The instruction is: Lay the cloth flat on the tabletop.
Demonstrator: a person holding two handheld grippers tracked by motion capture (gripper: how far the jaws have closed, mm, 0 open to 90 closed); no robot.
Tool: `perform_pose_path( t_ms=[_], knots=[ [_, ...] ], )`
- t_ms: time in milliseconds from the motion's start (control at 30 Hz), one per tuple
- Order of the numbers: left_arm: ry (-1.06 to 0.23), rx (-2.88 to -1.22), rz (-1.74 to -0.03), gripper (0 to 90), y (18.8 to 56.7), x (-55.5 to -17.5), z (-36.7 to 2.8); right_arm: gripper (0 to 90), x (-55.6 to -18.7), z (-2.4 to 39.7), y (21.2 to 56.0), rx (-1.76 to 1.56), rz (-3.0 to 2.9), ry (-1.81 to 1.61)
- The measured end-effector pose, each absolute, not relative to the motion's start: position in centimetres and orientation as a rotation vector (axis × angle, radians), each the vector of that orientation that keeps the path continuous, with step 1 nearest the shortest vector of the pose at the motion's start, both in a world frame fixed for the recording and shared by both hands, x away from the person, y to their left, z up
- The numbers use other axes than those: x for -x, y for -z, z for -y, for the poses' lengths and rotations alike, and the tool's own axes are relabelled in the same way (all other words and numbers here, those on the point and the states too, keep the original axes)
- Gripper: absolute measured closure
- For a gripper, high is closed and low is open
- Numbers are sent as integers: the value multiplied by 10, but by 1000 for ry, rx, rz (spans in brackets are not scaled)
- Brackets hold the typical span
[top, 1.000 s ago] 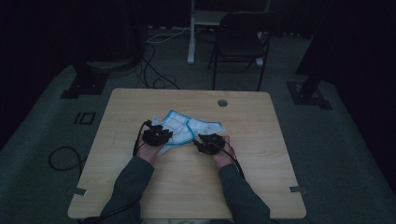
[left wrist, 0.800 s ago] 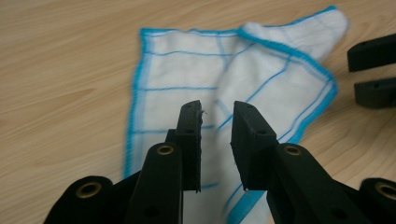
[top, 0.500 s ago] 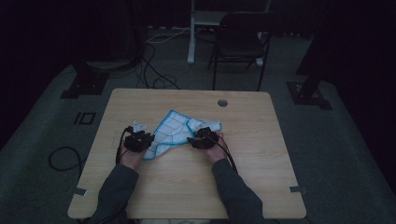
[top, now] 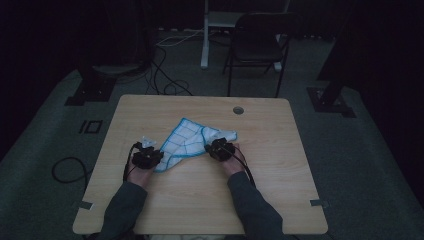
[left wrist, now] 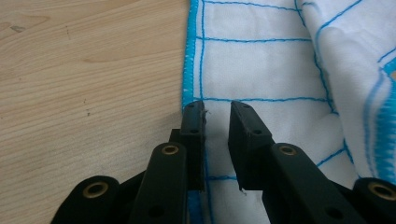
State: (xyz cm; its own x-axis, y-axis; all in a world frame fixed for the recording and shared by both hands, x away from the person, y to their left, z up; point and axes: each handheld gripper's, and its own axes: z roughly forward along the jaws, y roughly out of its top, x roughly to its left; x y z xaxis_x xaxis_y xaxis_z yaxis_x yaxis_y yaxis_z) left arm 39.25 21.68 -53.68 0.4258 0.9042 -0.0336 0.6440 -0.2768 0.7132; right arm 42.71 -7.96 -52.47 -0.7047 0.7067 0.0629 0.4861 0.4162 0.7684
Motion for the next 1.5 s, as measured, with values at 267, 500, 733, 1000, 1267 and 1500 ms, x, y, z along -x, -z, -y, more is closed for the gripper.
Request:
perform_pose_path(
  t_ms=[267,500,733,1000,1267,1500],
  knots=[
    [-510,-2024,-1300,769,537,-386,-216,885,-411,93,520,-1021,-2386,-1154],
    [-509,-2013,-1292,768,539,-375,-215,886,-393,105,520,-990,-2389,-1113],
    [-511,-2001,-1282,765,540,-365,-214,886,-376,120,517,-980,-2369,-1105],
    [-509,-1996,-1276,765,541,-349,-211,886,-351,136,522,-989,-2359,-1085],
    [-508,-1999,-1270,764,541,-342,-208,885,-332,149,529,-1017,-2370,-1065],
    [-498,-2009,-1259,764,541,-338,-205,884,-317,156,531,-1039,-2376,-1065]
  ],
)
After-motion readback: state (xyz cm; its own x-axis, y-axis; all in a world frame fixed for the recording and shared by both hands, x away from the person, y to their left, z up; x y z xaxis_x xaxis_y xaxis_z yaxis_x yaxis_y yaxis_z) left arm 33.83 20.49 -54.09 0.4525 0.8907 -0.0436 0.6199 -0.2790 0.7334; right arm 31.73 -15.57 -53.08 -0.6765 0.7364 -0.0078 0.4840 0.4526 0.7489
